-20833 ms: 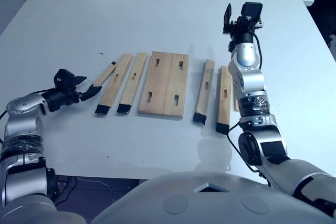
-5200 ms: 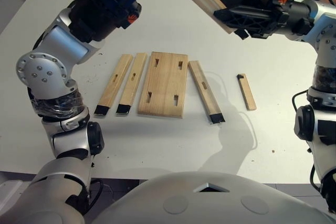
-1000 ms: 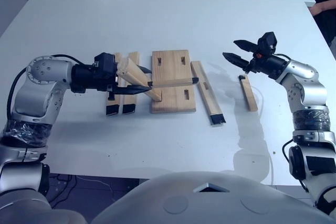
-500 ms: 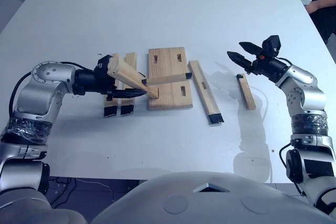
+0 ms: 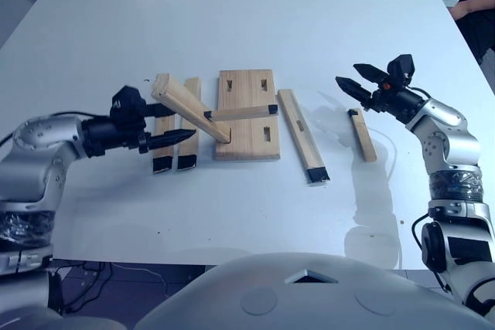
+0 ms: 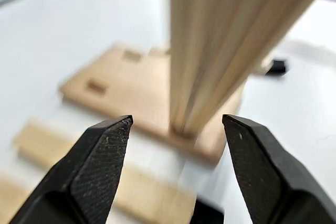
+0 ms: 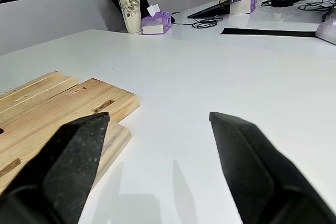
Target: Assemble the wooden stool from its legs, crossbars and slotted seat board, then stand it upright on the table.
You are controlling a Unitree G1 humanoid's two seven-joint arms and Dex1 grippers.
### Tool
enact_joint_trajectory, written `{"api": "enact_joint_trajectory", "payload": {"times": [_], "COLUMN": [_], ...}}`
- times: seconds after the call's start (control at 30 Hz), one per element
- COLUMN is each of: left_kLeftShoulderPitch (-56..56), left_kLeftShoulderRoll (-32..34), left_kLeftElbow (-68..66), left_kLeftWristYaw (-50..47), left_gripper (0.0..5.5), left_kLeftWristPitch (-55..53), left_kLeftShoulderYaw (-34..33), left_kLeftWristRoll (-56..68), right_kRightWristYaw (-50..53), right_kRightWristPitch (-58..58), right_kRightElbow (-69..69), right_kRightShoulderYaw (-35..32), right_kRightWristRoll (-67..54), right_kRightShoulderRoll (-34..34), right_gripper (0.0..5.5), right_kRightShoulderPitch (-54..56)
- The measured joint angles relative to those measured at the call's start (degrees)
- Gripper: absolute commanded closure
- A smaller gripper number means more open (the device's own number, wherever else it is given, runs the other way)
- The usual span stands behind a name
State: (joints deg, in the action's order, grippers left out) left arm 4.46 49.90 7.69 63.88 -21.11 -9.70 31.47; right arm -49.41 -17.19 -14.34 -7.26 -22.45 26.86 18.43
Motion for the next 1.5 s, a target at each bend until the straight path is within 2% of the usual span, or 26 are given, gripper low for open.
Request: {"api": "enact_joint_trajectory", "payload": {"times": [0.07,0.17,0.33,0.47,0.57,0.67,0.83,0.97,1.33,1.5], "left_kLeftShoulderPitch": [7.30,9.95,6.67,3.51,-0.07,-1.63,-0.65,3.37,0.64,-1.09], "left_kLeftShoulderRoll": [-4.35,-7.79,-15.29,-22.80,-27.44,-30.76,-31.79,-31.37,-21.85,-17.53], "left_kLeftElbow": [3.01,4.88,1.04,1.21,-1.14,-1.78,3.16,11.57,21.17,21.25], "left_kLeftWristYaw": [-4.22,-10.25,-29.14,-38.95,-48.07,-52.94,-56.66,-57.48,-53.55,-50.78], "left_gripper": [2.31,2.31,2.31,2.31,2.31,2.31,2.31,2.31,2.31,2.31], "left_kLeftWristPitch": [-0.36,-0.69,1.22,1.31,-3.33,-6.31,-13.50,-23.76,-52.12,-58.13], "left_kLeftShoulderYaw": [-2.08,-5.43,-5.99,-3.54,-2.19,-2.06,-2.81,-4.18,-7.46,-8.69], "left_kLeftWristRoll": [0.42,0.62,-9.39,-12.73,-15.74,-16.46,-16.65,-15.37,-11.10,-10.01], "right_kRightWristYaw": [-0.10,0.28,4.98,10.45,14.56,16.62,17.62,18.49,22.22,24.06], "right_kRightWristPitch": [-0.68,-1.40,-1.47,-2.04,-3.56,-4.87,-5.88,-6.40,-7.22,-7.36], "right_kRightElbow": [0.94,1.14,2.54,5.00,6.00,4.97,3.76,4.79,12.69,15.21], "right_kRightShoulderYaw": [0.04,-0.08,-1.73,-4.10,-4.54,-4.42,-4.46,-4.57,-4.97,-5.54], "right_kRightWristRoll": [-0.05,-0.05,-0.03,-1.35,-1.58,-1.52,-1.38,-1.50,-2.47,-2.67], "right_kRightShoulderRoll": [0.27,0.30,-0.90,-4.23,-6.14,-6.66,-6.19,-6.35,-9.68,-11.32], "right_gripper": [1.99,1.99,1.99,1.99,1.99,1.99,1.99,1.99,1.99,1.99], "right_kRightShoulderPitch": [-1.13,-1.47,-2.16,-4.05,-4.17,-2.40,-0.40,-1.36,-9.61,-12.74]}}
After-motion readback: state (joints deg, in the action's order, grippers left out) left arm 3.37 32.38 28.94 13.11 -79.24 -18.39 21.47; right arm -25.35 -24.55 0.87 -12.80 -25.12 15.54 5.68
